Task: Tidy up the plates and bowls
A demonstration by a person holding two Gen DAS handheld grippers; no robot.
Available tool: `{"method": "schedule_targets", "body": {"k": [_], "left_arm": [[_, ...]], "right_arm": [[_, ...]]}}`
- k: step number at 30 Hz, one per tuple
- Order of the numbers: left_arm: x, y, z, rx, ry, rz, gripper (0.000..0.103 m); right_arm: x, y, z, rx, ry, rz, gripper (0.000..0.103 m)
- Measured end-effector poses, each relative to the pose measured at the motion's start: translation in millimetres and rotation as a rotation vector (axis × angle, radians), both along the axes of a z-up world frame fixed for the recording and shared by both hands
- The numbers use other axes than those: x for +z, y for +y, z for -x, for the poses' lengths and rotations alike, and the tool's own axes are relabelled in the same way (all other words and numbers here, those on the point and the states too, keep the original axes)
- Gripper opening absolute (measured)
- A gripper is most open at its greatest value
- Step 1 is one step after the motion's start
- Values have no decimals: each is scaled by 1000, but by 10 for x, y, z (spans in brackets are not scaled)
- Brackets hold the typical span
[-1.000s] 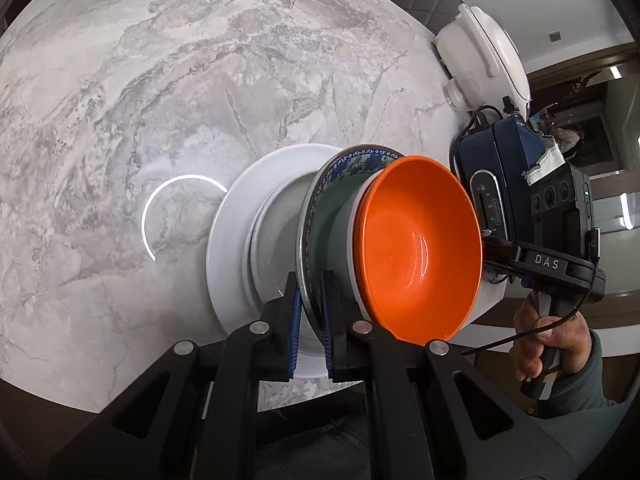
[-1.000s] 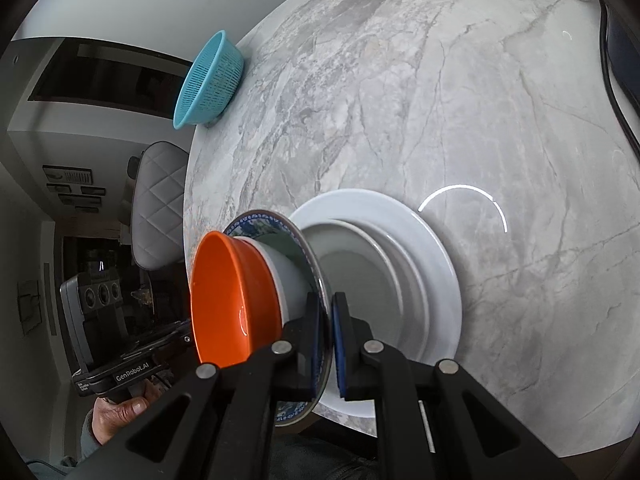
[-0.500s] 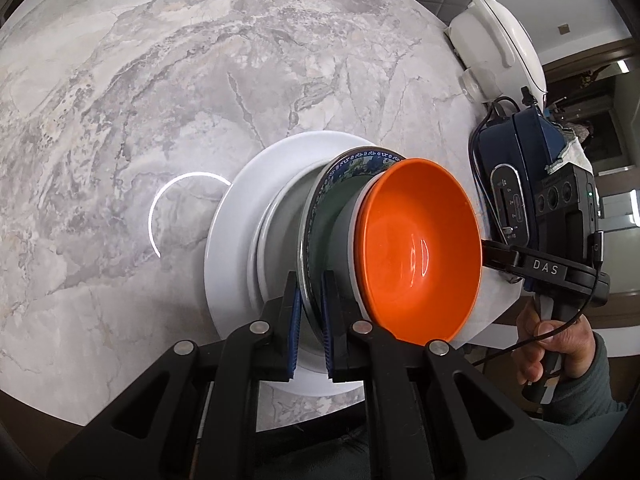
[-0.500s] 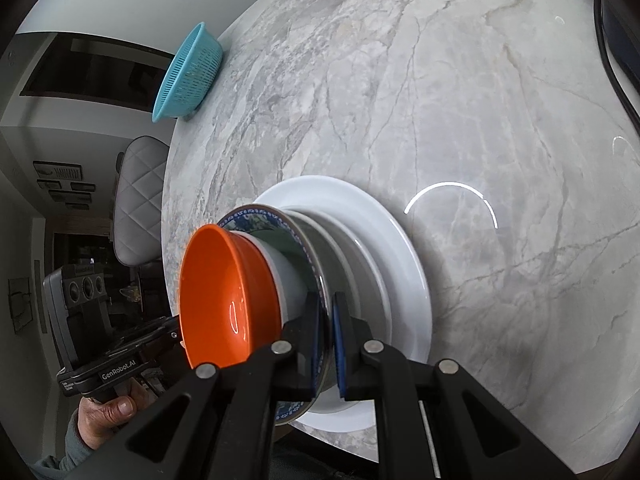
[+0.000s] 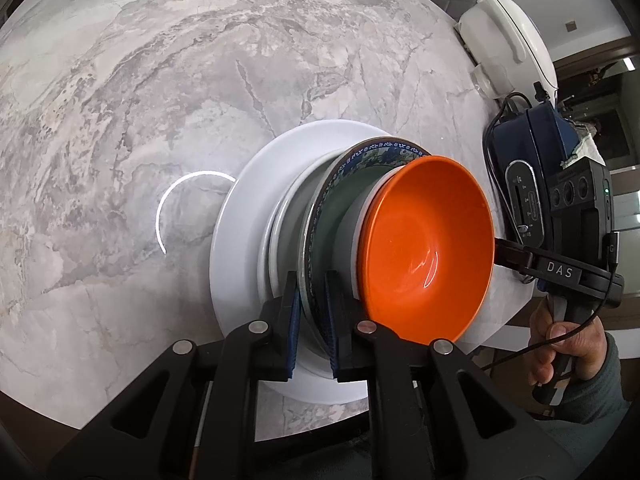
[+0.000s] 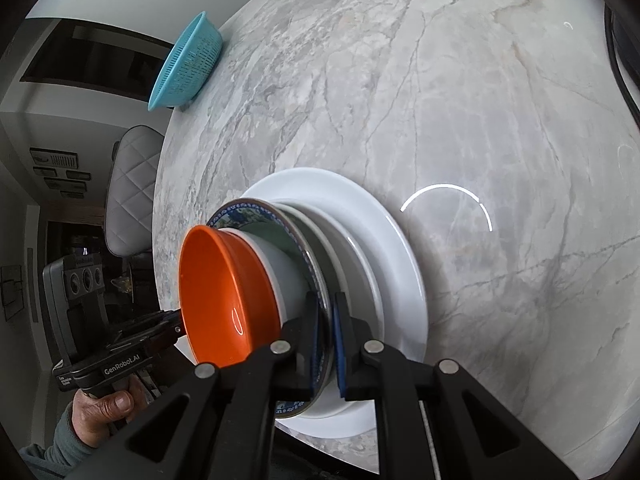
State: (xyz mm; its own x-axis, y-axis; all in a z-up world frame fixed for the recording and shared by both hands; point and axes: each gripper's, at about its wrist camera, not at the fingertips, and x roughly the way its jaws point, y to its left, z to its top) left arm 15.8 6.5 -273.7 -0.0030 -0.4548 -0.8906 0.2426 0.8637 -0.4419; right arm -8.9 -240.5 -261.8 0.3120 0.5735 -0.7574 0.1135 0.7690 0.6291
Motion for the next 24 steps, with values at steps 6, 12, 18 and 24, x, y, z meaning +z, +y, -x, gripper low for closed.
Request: {"method": "schedule_targets", "body": {"k": [6, 12, 18, 24], "left_arm": [[146, 135, 31, 35, -45, 4, 23], [502, 359, 170, 89, -136, -2, 78], [881, 518, 480, 196, -293, -41, 103], [1458, 343, 944, 247, -521, -95, 103]], "right_arm": [[37, 5, -3, 20, -15, 26, 13], [149, -112, 92, 0, -33, 75, 46], [379, -287, 310, -24, -80, 130, 91], [723, -254, 482, 34, -234, 230, 103]]}}
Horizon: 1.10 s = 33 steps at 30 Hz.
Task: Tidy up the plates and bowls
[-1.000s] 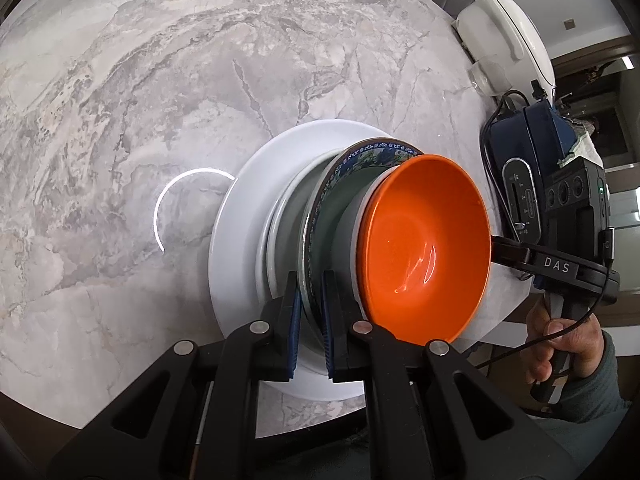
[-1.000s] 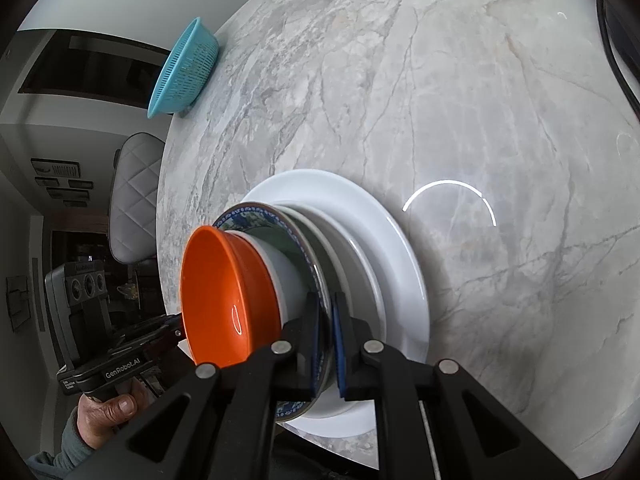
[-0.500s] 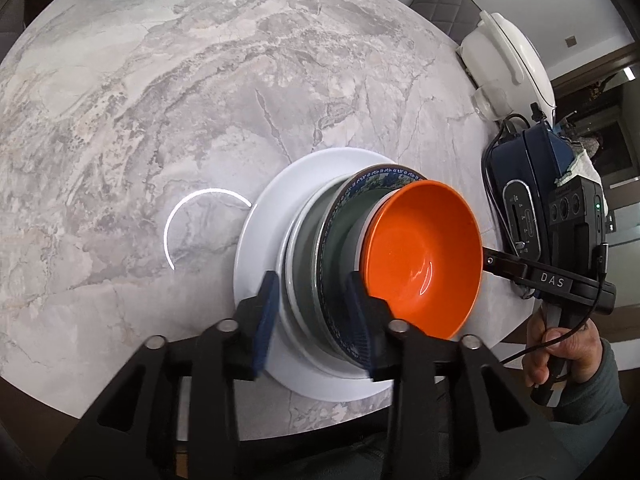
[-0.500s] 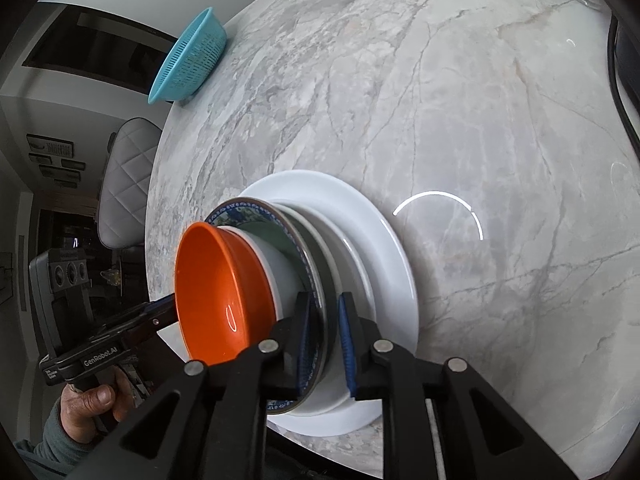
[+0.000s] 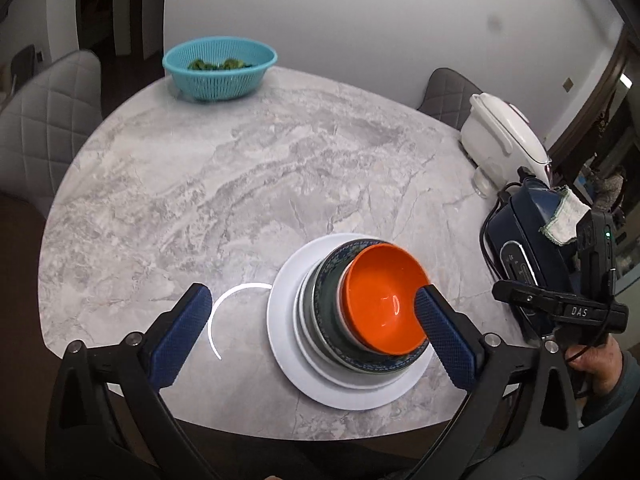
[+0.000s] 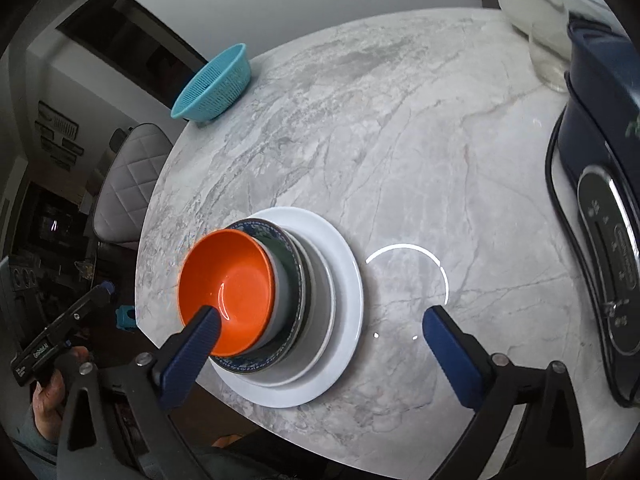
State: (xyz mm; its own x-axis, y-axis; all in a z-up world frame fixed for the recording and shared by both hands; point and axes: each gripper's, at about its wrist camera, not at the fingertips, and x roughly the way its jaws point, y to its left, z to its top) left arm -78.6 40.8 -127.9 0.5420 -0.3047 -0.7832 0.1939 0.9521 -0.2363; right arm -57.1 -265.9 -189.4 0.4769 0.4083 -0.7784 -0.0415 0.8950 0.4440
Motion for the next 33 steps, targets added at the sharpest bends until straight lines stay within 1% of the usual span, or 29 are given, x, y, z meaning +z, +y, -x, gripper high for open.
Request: {"method": "schedule_targets", "body": {"k": [2, 3, 6, 7, 9, 10, 12, 13, 15, 17, 18, 19, 20, 22, 23, 26, 29, 33], "left_arm": [[225, -134, 193, 9, -84, -50, 103], [343, -197, 283, 30, -125, -92, 103], [670, -323, 496, 143, -242, -245, 103], [754, -345, 535, 165, -267, -261, 103], [881, -327, 603, 238, -284, -280, 103], [926, -317, 634, 261, -280, -285, 103], [936, -312, 653, 261, -245, -283, 103], [900, -305, 653, 275, -215, -295, 103], [776, -300, 634, 286, -111, -335, 103], [659, -254, 662, 239, -19, -305, 102], [626, -220, 690, 219, 5, -266, 101], [592, -189, 719, 211, 7, -240, 101], [592, -179, 758, 205, 0, -236, 101], [594, -184, 809, 182, -4, -258, 101], [585, -184, 806, 171, 1, -256, 101], [603, -168, 855, 147, 5, -209, 101], [670, -189, 903, 130, -9, -196, 101], [798, -214, 960, 141, -10, -200, 101]], "right_arm": [[120, 42, 41, 33, -53, 34, 103], [181, 67, 67, 47, -81, 53, 103], [350, 154, 145, 71, -154, 104, 103], [400, 176, 169, 71, -173, 107, 103], [491, 212, 231, 67, -200, 94, 103], [526, 233, 256, 60, -210, 91, 103], [604, 289, 305, 44, -226, 88, 103], [641, 318, 339, 36, -233, 91, 103], [706, 394, 397, 15, -243, 109, 103], [769, 462, 466, -6, -249, 113, 103], [788, 492, 500, -18, -248, 119, 103], [807, 521, 535, -29, -244, 128, 103], [823, 554, 572, -35, -239, 131, 103], [847, 618, 657, -45, -235, 148, 103], [861, 641, 712, -55, -231, 159, 103], [904, 711, 847, -79, -220, 173, 103], [965, 785, 959, -91, -221, 205, 103], [1031, 856, 1034, -85, -228, 233, 103]]}}
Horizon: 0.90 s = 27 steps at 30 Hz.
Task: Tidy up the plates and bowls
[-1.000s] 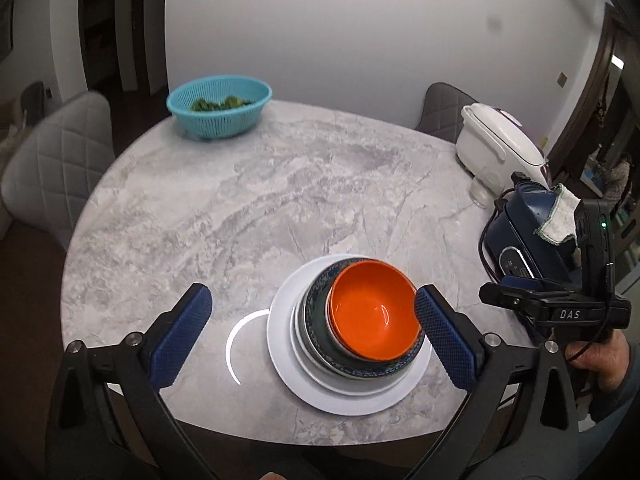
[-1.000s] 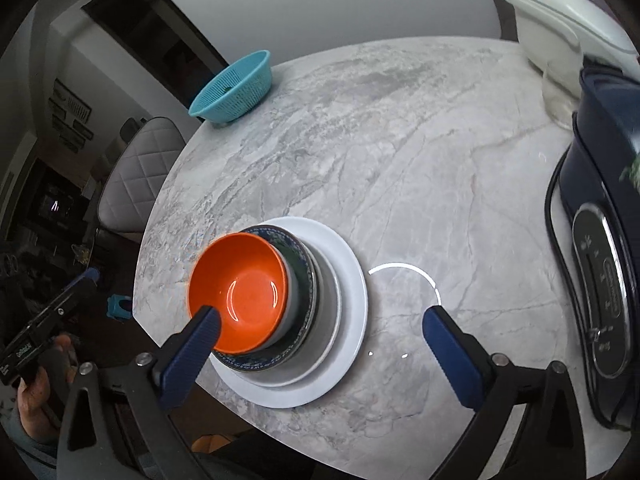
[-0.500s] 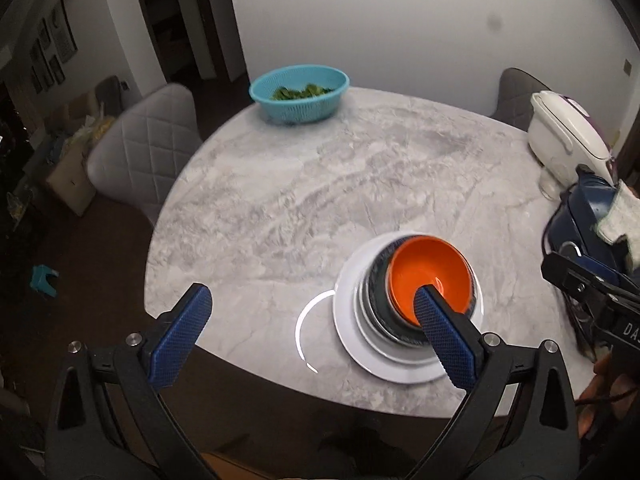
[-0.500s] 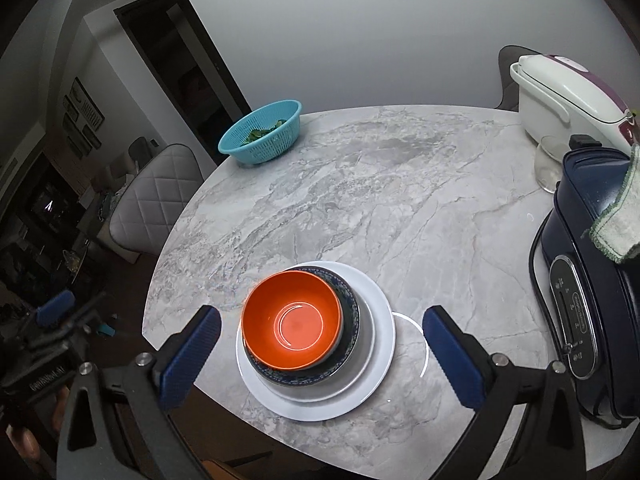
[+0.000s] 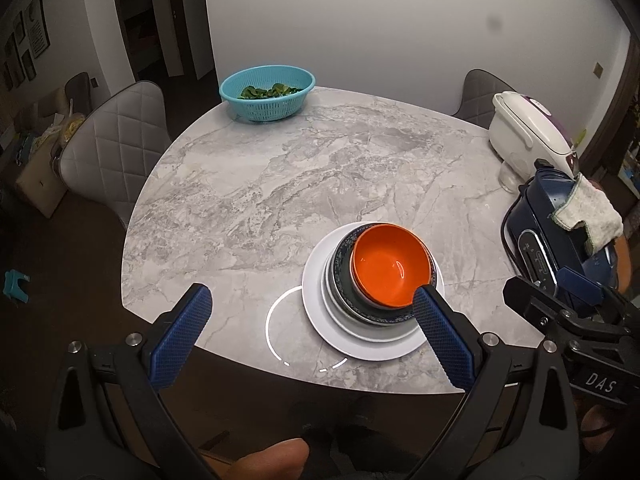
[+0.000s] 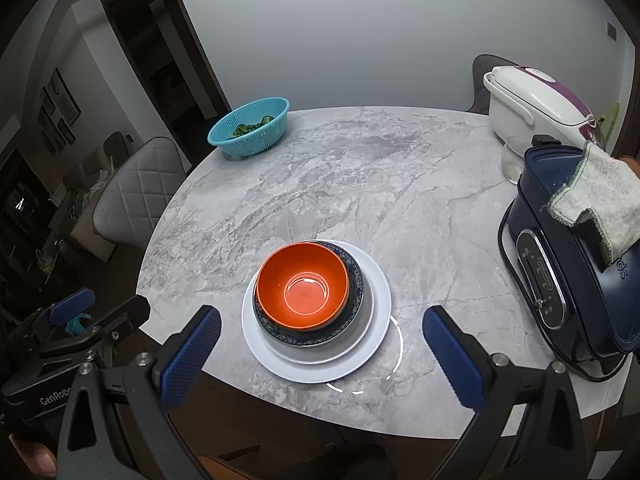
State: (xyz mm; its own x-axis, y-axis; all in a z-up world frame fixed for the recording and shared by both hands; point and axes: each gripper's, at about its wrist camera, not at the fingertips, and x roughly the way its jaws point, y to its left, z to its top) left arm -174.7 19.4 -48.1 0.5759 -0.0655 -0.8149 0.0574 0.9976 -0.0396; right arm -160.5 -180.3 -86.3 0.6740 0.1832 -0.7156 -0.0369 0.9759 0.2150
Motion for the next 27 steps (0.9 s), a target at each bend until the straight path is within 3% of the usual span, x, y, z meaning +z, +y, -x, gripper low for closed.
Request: {"method": "schedule_targets", "body": {"k": [6, 12, 27], "left_arm": [[90, -45, -42, 63, 35, 7, 101], [161, -224, -62, 58, 26, -15, 101], [68, -321, -171, 82, 58, -37, 101]], "right_arm": [[97, -39, -41, 13, -18, 30, 103], [187, -153, -55, 12, -35, 40, 103], [94, -219, -134, -3, 10, 66, 103]]}}
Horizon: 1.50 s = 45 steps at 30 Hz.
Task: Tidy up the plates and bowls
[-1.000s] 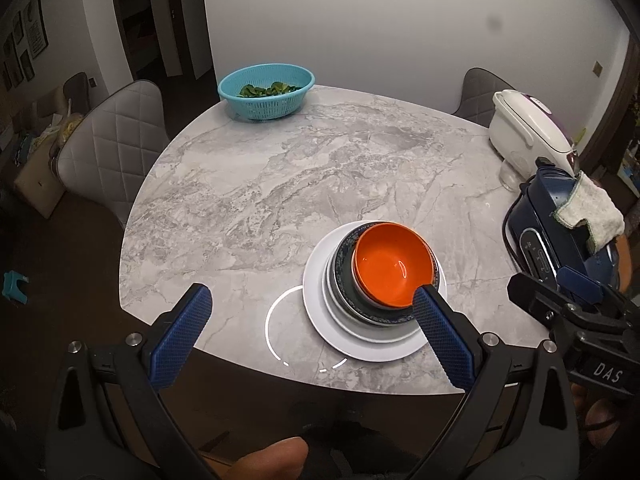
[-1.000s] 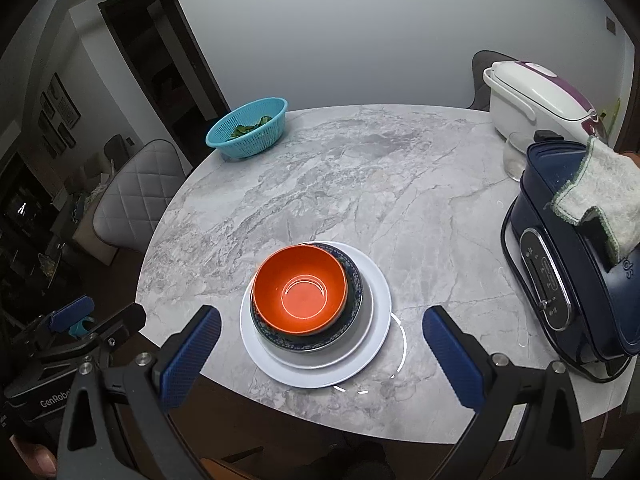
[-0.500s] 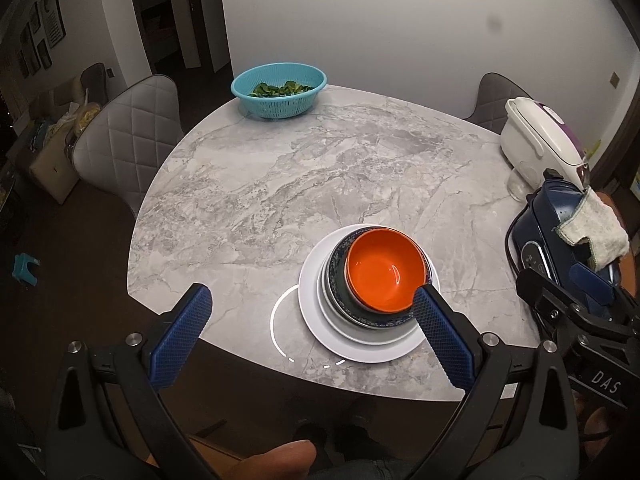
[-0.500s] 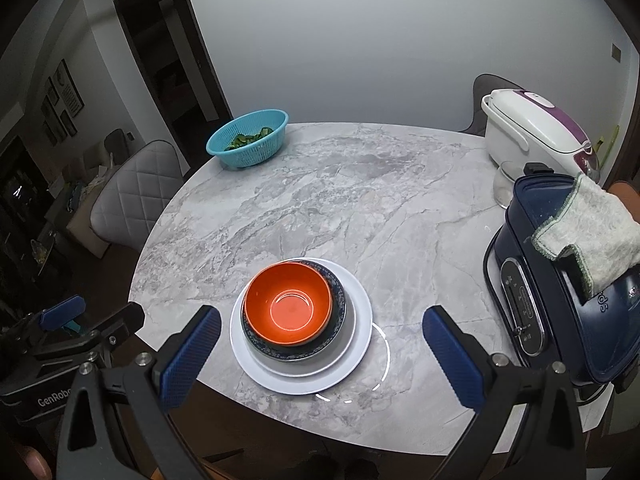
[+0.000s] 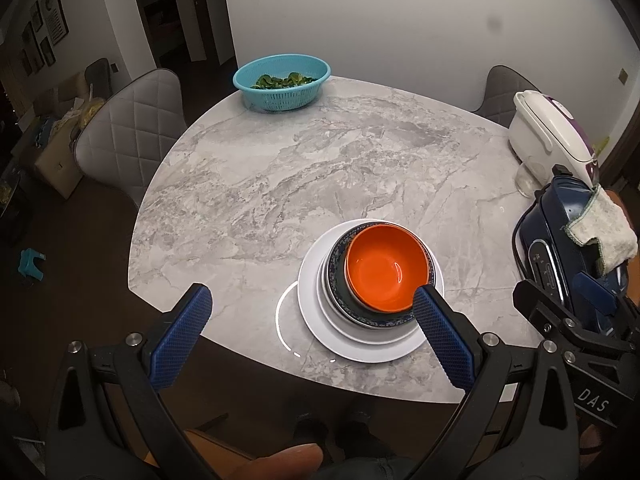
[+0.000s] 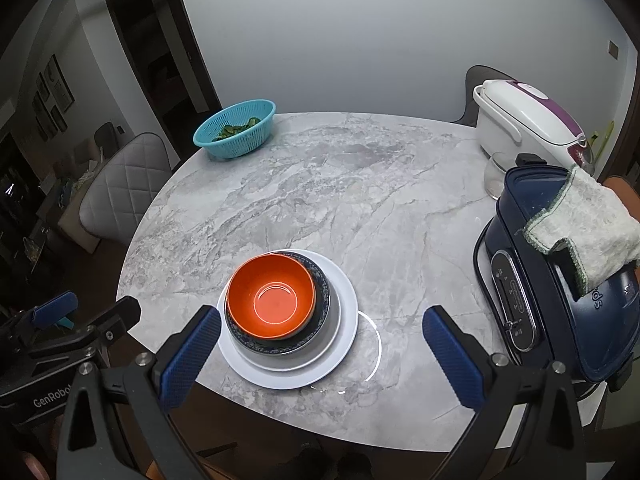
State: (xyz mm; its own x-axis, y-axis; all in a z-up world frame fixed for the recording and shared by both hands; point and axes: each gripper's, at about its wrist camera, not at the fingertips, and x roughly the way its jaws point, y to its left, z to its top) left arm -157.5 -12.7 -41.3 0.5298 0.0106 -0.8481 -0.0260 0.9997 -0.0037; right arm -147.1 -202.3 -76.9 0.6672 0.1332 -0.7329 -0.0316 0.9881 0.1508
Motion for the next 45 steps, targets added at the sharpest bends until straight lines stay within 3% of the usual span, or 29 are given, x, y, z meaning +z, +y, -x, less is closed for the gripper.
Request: {"method": "schedule_targets", "body": {"k": [45], "left_arm": [[-182, 200, -117, 21, 5, -6, 102]], "right_arm": [[-93, 89, -126, 5, 16, 47, 103]]}}
